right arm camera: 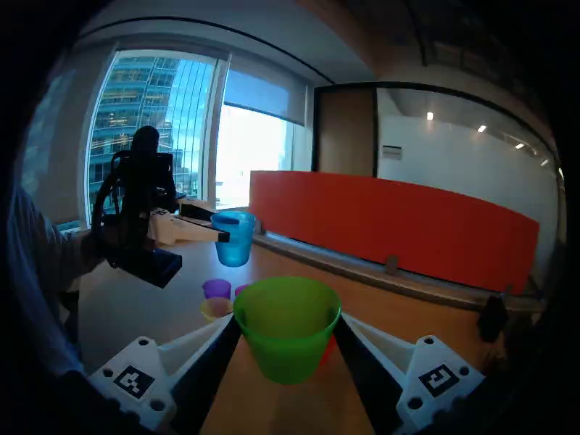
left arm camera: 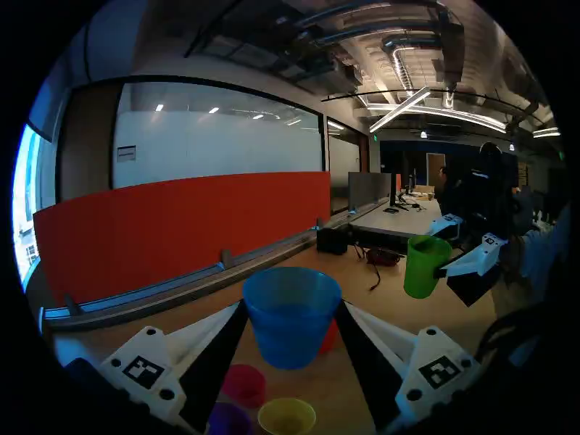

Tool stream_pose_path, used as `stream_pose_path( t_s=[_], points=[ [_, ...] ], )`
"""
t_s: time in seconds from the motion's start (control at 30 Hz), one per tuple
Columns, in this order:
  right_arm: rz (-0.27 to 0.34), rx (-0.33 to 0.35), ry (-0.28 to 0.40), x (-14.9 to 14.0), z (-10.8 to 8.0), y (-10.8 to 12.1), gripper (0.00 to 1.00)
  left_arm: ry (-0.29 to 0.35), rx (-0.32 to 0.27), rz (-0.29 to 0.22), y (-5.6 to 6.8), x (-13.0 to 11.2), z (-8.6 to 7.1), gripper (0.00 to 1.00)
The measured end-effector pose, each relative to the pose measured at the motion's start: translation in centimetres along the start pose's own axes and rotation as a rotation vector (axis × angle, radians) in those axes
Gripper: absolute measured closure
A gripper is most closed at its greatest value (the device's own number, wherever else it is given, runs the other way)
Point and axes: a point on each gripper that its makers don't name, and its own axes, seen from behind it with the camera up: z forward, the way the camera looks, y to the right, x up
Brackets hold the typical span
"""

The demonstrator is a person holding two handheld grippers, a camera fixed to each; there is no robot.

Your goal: Pour water

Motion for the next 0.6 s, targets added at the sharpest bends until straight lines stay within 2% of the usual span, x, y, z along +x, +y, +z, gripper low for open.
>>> stream_pose_path(
  t_s=[0.27, 0.6],
  points=[
    [-0.005, 0.021, 0.005, 0.3, 0.6, -0.5, 0.09, 0.014, 0.014, 0.004, -0.3, 0.5, -1.2, 0.14],
    [-0.015, 0.065, 0.018, 0.7, 2.1, -1.7, 0.09, 0.035, 0.048, 0.031, -0.7, 1.5, -3.5, 0.14]
  ],
)
